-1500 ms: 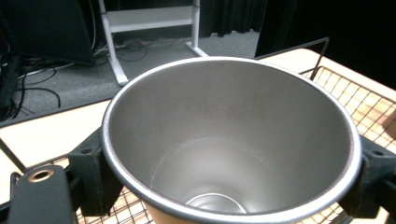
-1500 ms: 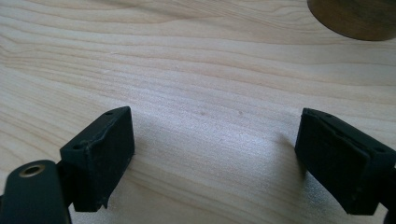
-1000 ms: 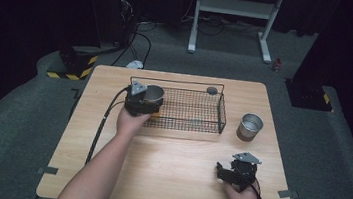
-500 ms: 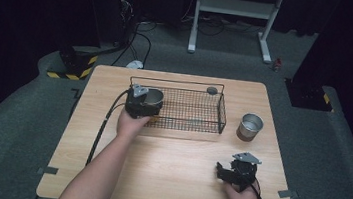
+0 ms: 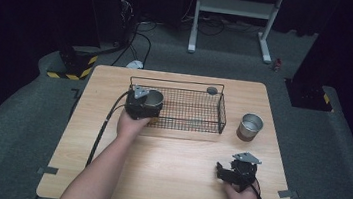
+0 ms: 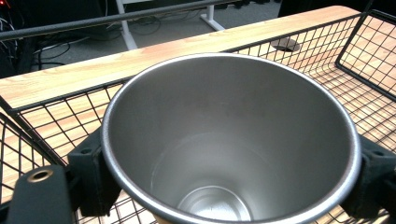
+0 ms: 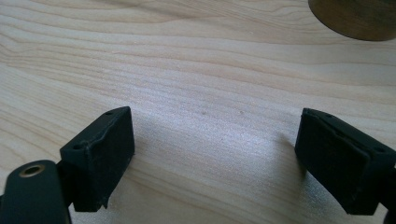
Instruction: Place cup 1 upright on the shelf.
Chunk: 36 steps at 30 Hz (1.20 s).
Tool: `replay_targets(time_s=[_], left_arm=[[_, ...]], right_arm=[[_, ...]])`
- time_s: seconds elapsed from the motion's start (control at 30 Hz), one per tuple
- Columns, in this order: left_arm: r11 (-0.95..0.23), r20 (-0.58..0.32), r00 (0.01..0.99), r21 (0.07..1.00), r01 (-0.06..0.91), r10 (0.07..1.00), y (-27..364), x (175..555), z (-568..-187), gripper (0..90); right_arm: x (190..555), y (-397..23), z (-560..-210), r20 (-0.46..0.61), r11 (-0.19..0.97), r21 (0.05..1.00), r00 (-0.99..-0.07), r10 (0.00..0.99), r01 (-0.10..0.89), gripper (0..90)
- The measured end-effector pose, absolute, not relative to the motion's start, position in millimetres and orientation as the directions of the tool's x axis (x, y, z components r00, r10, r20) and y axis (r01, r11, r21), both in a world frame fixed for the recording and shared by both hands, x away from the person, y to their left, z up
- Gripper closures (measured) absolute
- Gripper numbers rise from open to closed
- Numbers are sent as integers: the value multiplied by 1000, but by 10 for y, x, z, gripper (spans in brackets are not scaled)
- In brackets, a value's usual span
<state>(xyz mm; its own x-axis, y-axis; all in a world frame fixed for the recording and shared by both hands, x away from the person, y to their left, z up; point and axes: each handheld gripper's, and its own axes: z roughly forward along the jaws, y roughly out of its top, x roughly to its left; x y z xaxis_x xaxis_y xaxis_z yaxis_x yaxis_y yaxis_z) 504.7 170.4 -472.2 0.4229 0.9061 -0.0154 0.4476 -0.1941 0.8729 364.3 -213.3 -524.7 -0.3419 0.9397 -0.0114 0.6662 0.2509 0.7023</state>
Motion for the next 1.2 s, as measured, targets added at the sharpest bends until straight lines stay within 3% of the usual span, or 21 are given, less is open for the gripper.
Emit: replay_targets(time_s=[0.43, 0.57, 1.2], left_arm=[[-223, 13, 420, 862, 455, 908, 1717, 4981, -4730, 130], [-235, 38, 364, 826, 512, 930, 1701, 5011, -4715, 0], [-217, 16, 374, 837, 502, 927, 1799, 4906, -4562, 0]], right_arm=[[3639, -2131, -5248, -10, 252, 703, -345, 939, 666, 117], [3638, -2131, -5248, -10, 252, 702, -345, 939, 666, 117], [3635, -2133, -5249, -14, 253, 704, -344, 939, 663, 117]])
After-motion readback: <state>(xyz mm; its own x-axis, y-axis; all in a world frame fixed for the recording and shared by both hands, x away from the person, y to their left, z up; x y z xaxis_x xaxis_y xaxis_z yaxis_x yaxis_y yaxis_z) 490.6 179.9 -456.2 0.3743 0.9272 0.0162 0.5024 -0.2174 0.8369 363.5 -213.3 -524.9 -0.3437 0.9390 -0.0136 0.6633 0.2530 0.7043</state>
